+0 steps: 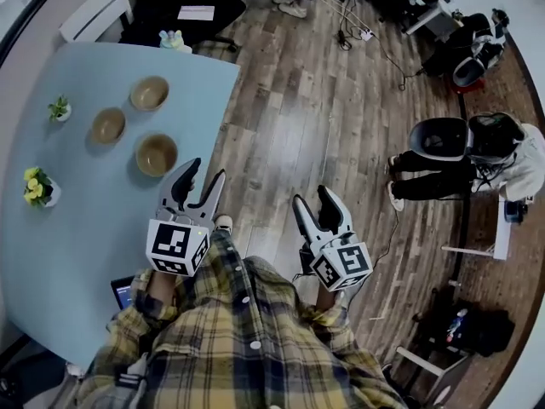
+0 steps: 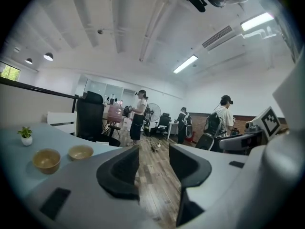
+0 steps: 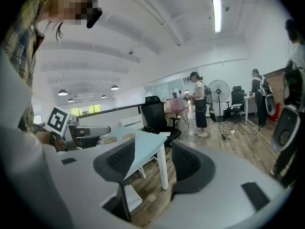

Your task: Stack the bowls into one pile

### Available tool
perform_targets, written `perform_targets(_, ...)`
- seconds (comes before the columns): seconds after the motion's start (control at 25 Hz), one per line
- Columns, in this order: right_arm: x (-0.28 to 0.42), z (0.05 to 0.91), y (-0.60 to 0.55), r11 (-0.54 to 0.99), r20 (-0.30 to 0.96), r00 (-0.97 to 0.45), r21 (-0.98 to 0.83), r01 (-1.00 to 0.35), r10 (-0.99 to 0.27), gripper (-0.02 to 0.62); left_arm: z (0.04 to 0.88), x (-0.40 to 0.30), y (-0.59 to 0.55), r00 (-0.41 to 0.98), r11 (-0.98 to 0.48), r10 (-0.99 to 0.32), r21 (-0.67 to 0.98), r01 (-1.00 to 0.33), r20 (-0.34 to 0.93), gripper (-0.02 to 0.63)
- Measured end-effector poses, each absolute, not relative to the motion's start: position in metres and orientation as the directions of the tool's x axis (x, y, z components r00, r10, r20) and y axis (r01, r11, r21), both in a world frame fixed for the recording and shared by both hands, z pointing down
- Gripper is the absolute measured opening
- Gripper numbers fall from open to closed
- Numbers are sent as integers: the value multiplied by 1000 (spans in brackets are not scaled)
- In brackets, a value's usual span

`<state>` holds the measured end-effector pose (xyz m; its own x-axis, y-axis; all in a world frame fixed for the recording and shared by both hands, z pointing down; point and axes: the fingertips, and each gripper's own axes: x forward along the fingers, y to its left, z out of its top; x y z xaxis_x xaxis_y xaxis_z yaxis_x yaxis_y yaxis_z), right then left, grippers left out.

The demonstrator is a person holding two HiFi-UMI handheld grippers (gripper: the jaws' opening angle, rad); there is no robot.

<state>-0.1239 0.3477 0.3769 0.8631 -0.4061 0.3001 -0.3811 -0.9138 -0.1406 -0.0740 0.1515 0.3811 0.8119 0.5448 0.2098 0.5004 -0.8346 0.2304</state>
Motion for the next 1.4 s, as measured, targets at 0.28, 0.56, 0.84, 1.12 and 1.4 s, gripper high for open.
perform_targets(0.28,-76,382,314,-872,323,811,-137,-470,-488,227,392,-48,119,859,-878,463,249,410,220,187)
perform_targets(0.56,-27,375,288,-805,321,743,-143,-575,-588,227,387,-32,100,903,-919,367,240,313,224,192)
perform_targets(0.84,28,374,251,-685,296,627,-159,-711,-720,227,387,-15,64,956,-968,183,214,134,229,193)
perform_targets(1.12,87,376,187,-473,274,419,-177,-863,-866,227,382,-11,16,967,-974,-78,187,-126,243,193)
perform_targets(1.4,140,370,112,-244,248,192,-201,-949,-949,227,376,-8,-26,907,-914,-330,153,-377,261,193)
